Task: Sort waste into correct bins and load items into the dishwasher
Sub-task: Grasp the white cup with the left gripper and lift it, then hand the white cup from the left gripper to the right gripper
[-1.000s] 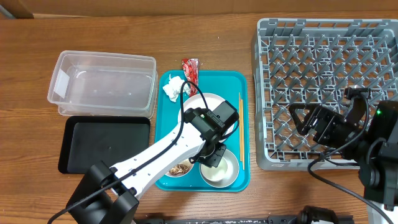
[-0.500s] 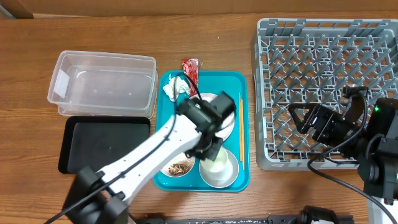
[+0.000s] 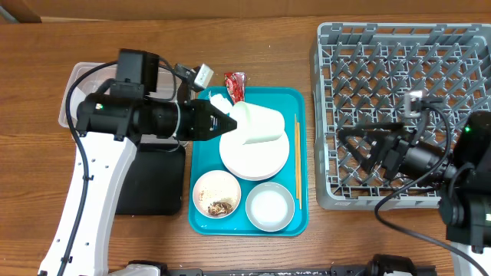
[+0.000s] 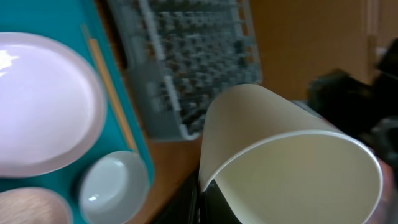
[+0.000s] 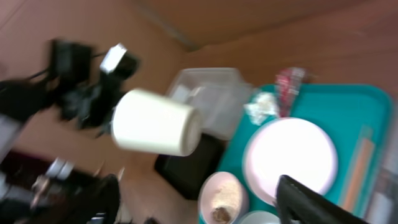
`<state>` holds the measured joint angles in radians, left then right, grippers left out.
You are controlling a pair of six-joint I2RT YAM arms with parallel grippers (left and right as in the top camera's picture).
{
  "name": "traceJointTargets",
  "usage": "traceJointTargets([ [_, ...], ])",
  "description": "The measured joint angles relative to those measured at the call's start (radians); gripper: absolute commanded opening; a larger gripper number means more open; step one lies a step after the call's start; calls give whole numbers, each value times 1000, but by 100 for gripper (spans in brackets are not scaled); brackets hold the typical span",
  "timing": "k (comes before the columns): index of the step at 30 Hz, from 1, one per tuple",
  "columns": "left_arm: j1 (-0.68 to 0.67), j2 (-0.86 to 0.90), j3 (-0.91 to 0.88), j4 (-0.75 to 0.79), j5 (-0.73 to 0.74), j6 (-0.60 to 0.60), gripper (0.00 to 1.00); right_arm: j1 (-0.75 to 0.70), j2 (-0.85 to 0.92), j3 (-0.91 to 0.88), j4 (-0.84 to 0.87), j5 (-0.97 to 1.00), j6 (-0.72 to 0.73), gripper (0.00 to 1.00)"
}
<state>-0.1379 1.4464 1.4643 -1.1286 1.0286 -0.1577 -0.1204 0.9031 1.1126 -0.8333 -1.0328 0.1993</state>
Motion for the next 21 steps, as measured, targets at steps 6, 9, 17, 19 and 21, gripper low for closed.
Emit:
traceJointTargets([
  [6, 0, 3, 0, 0, 293, 65, 4, 193, 2, 0, 128, -75, 16, 87],
  [9, -12, 3, 0, 0, 358, 80, 4, 300, 21, 0, 176, -44, 39, 87],
  [17, -20, 3, 0, 0, 417, 87, 4, 431, 92, 0, 373, 3, 83, 90],
  [19, -24, 3, 0, -1, 422, 87, 4, 443, 101, 0, 407, 6, 93, 85],
  [21, -33, 3, 0, -1, 423, 88, 4, 456, 112, 0, 430, 10, 101, 77],
])
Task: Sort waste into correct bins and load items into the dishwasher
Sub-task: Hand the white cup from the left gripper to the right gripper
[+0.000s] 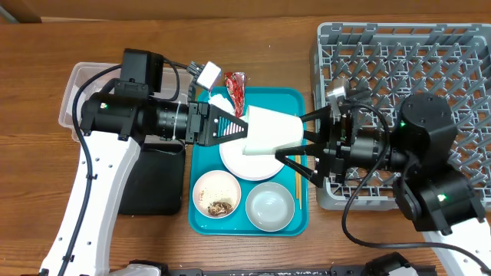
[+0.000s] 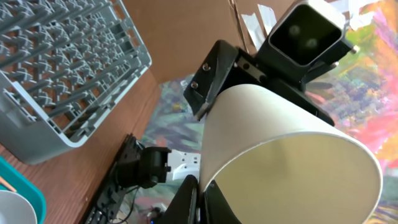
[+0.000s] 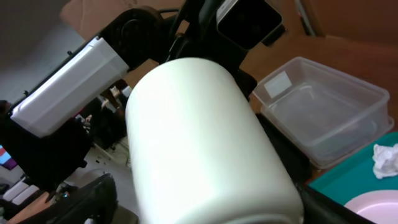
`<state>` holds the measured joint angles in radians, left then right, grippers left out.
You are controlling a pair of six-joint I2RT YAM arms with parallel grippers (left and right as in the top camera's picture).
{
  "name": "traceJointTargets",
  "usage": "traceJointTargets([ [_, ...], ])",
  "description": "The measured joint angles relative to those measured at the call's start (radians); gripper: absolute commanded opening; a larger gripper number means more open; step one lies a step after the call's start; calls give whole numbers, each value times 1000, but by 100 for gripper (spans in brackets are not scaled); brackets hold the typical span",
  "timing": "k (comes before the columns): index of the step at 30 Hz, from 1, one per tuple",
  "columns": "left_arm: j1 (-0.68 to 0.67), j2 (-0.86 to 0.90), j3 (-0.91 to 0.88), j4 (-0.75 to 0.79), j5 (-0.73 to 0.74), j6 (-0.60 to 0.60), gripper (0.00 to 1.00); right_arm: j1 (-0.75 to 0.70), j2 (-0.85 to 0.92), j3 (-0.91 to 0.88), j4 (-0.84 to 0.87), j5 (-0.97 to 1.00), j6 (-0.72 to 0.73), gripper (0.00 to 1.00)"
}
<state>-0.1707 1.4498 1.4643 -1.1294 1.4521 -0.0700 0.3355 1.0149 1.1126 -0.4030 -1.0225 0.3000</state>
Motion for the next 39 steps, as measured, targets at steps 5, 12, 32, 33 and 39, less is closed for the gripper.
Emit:
traceJointTargets([
  [5, -11, 2, 0, 1, -1, 3, 4, 12, 16, 0, 23, -2, 15, 60],
  [12, -13, 2, 0, 1, -5, 18, 100, 13, 15, 0, 30, 10, 17, 53],
  [32, 60, 5, 0, -55, -504, -59, 100, 12, -164, 50, -834, 1160, 231, 51],
  [33, 60, 5, 0, -57, -511, -59, 100, 12, -153, 51, -880, 1202, 257, 51],
  [39, 60, 5, 0, -77, -534, -59, 100, 12, -19, 52, -1003, 1343, 363, 59],
])
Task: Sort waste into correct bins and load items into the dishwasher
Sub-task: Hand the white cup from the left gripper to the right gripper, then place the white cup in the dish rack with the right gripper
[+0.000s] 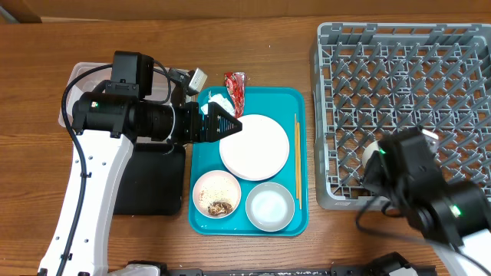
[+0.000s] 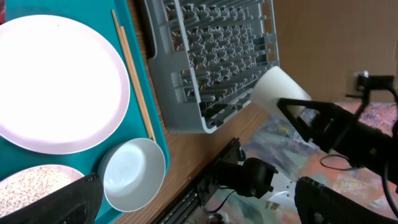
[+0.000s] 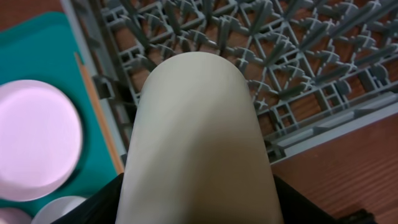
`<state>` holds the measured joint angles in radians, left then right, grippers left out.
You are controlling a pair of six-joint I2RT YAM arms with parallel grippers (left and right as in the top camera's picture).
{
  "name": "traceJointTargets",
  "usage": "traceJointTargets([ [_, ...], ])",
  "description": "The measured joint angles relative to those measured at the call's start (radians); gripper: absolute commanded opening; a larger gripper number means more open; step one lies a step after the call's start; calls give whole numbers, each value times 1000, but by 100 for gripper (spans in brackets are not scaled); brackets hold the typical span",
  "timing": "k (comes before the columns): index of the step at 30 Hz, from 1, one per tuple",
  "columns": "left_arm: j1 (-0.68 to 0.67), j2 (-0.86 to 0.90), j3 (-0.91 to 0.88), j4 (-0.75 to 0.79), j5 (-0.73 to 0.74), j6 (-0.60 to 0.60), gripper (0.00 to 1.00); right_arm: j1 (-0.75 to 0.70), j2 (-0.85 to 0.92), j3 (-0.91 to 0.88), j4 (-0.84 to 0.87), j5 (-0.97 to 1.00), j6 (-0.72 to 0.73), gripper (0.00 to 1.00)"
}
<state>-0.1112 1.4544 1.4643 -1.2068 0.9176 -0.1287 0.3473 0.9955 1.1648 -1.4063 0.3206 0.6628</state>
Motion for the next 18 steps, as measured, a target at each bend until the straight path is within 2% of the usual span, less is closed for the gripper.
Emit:
traceJointTargets([
  [5, 0, 0, 0, -25, -8, 2, 100, -20, 154, 0, -14, 9, 24, 58],
  [7, 0, 0, 0, -40, -10, 6, 100, -50, 211, 0, -21, 3, 24, 54],
  [13, 0, 0, 0, -62, -31, 10, 100, -172, 329, 0, -23, -118, -61, 56],
  [15, 0, 0, 0, -62, -38, 10, 100, -198, 341, 0, -25, -174, -105, 71],
  [18, 0, 0, 0, -61, -43, 10, 100, -209, 343, 0, -43, -230, -146, 100],
])
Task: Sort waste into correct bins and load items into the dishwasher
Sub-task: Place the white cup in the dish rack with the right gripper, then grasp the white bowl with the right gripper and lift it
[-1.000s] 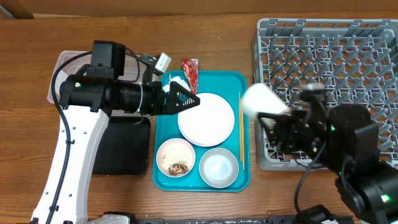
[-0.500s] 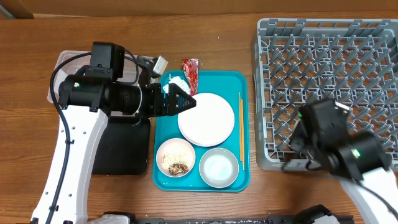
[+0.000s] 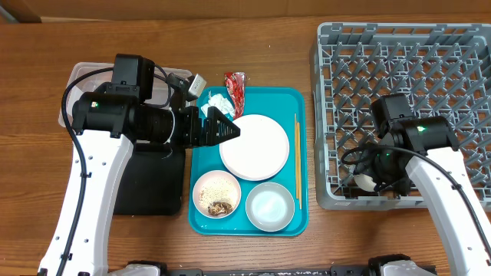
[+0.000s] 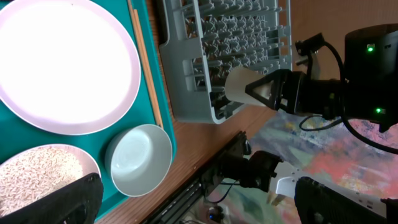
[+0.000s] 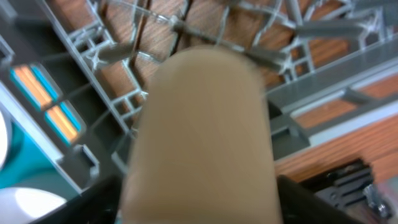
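Observation:
My right gripper [image 3: 374,173] is shut on a cream cup [image 3: 366,182], which lies sideways, low in the front left corner of the grey dish rack [image 3: 406,46]. The blurred cup [image 5: 205,137] fills the right wrist view, over the rack's grid. It also shows in the left wrist view as a cup [image 4: 239,87] at the rack's corner. My left gripper [image 3: 229,130] hangs open and empty over the teal tray [image 3: 301,222], beside the white plate [image 3: 253,146].
The tray also holds a pale bowl [image 3: 269,206], a bowl of food scraps [image 3: 216,195], chopsticks [image 3: 298,153] and a crumpled tissue [image 3: 218,102]. A red wrapper [image 3: 235,84] lies behind it. A clear bin [image 3: 84,84] and a black bin [image 3: 153,180] stand at the left.
My right gripper has moved the cup from above the rack's front left edge down into that corner of the rack. My left gripper has barely shifted and stays open.
My left gripper held the cup over the plate while the right arm was over the rack. Then both grippers met at the cup above the tray. Later the left was open and empty, and the right held the cup at the rack, now lowered into it.

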`<state>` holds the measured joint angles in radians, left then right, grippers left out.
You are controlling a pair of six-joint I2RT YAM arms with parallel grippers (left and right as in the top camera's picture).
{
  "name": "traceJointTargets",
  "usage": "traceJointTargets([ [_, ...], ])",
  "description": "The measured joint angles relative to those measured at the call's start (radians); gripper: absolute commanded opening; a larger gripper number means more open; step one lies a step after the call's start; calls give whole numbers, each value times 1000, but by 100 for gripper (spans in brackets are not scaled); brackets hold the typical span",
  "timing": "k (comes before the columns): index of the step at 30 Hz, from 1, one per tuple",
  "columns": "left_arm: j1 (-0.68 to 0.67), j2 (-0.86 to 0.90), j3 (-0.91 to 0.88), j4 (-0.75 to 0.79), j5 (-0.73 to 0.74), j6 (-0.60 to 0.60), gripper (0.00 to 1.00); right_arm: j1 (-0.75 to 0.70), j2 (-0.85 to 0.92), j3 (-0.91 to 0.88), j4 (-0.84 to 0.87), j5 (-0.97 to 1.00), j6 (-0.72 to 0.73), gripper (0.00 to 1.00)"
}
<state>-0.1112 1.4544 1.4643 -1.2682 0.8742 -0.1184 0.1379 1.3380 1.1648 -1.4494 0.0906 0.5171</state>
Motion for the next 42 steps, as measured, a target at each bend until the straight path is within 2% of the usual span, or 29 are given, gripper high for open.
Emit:
traceJointTargets([
  [6, 0, 0, 0, 4, -8, 6, 100, 0, 0, 8, 9, -24, -32, 100],
  [13, 0, 0, 0, 4, -17, 11, 100, 29, -71, 164, 67, -43, -72, 100],
  [17, -3, -2, 0, -10, -59, 14, 92, 89, -180, 246, 171, -77, -103, 100],
  [21, -57, -13, 0, -63, -209, 6, 87, 116, -274, 263, 249, -101, -110, 100],
  [24, -178, -20, -2, -101, -394, -45, 86, 118, -301, 266, 264, -111, -94, 100],
  [27, -294, -26, -27, -79, -505, -91, 88, 118, -291, 266, 262, -115, -87, 100],
  [30, -432, -27, -86, -55, -617, -171, 88, 118, -267, 266, 241, -137, -81, 88],
  [32, -481, -27, -106, -65, -681, -228, 87, 118, -248, 266, 183, -165, -84, 87],
  [37, -443, -32, -72, -139, -811, -328, 87, 156, -174, 238, 49, -239, -143, 87],
  [42, -290, -75, 141, -212, -881, -374, 100, 314, -97, 97, 120, -273, -177, 88],
])
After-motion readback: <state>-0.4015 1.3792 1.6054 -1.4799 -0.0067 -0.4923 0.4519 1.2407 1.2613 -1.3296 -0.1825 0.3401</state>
